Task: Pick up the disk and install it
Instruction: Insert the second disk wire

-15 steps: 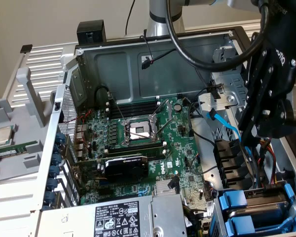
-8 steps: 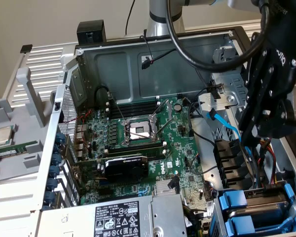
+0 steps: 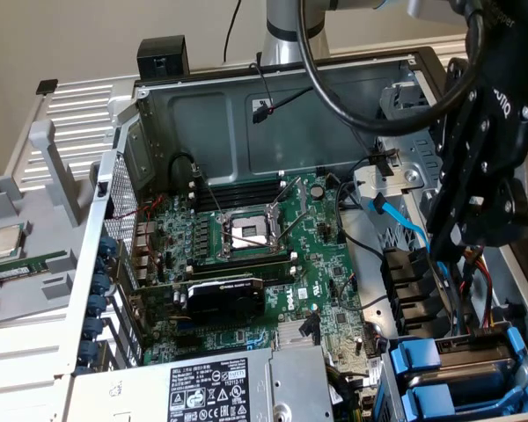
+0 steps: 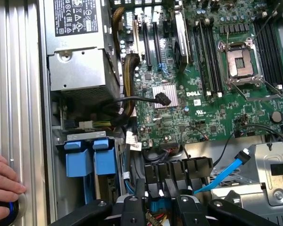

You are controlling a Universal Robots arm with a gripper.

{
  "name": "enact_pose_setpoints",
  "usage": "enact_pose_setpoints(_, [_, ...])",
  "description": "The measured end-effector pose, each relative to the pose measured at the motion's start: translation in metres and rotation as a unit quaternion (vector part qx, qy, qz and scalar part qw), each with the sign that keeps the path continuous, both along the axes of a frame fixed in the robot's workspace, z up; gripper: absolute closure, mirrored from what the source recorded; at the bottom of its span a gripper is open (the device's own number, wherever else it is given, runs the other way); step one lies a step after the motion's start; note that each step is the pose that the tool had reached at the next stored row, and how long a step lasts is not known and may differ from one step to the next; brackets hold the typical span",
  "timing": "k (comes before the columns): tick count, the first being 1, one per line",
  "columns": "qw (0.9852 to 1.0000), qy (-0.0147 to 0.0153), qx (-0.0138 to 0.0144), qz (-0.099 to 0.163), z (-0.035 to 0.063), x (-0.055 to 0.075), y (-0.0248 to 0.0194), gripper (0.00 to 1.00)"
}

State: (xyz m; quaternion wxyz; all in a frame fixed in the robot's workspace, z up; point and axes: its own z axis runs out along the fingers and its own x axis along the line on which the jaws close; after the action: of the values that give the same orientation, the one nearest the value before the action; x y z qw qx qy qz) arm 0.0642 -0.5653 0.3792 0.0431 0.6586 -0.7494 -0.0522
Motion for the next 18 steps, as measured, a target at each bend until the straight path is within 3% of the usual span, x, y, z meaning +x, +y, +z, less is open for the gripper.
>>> enact_pose_setpoints(18, [1.0,-0.0045,0.0003,0.0,0.0001,-0.002,0.0,0.69])
